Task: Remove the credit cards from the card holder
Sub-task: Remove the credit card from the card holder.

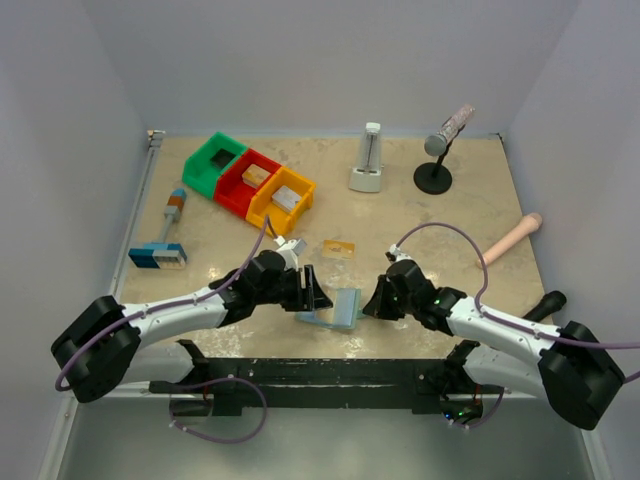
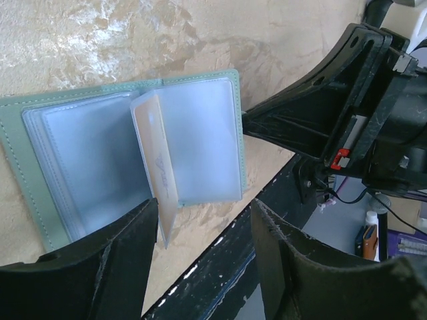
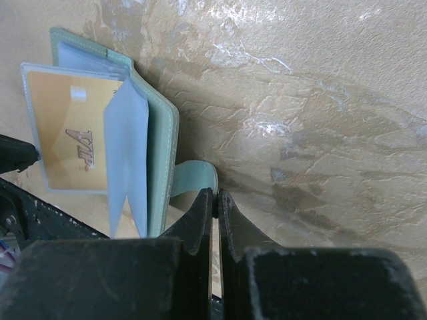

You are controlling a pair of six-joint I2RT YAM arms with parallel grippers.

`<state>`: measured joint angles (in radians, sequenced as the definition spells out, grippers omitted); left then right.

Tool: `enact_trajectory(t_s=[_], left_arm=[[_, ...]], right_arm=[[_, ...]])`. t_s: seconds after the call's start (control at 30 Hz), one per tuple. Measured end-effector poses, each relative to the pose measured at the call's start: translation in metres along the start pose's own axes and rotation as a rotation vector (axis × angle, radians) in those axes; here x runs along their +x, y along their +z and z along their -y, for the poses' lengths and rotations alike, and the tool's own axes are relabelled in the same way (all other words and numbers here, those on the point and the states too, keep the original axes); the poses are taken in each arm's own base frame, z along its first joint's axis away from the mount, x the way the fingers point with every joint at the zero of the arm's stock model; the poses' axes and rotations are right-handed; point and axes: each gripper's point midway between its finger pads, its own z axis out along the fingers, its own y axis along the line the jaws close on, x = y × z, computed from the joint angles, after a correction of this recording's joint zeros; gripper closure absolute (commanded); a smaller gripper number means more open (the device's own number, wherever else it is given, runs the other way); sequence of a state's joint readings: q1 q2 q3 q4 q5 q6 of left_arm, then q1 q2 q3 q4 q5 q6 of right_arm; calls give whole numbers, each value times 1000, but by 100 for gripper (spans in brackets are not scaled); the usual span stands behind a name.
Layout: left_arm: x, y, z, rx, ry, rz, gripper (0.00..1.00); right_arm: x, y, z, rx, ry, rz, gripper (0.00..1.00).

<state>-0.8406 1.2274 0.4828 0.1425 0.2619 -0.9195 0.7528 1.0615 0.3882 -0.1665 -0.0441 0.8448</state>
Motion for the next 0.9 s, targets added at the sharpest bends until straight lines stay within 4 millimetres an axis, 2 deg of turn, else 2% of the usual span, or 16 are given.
enact_trajectory(t_s=[0.27,0.4,0.67,0.7,0.8,0.9], left_arm=[[0,-3,-3,-17,4,3,38],[-2,-13,-10,-59,15,35,37],[-7,-35,-43,-177,-14,96,37],[-9,-37,-46,-191,-13,104,37],[-14,-43,-52,-212,-15,126,37],[-18,-48,-51,-212,-16,148,38]], right_arm=[[-1,-2,-1,-3,0,3,100],[-1,-4,-1,-6,0,6,100],[2,-5,4,16,0,-5,100],[3,-5,6,24,-3,-9,95],[5,-6,13,56,-6,-12,66],[3,-13,20,96,-23,-2,54]])
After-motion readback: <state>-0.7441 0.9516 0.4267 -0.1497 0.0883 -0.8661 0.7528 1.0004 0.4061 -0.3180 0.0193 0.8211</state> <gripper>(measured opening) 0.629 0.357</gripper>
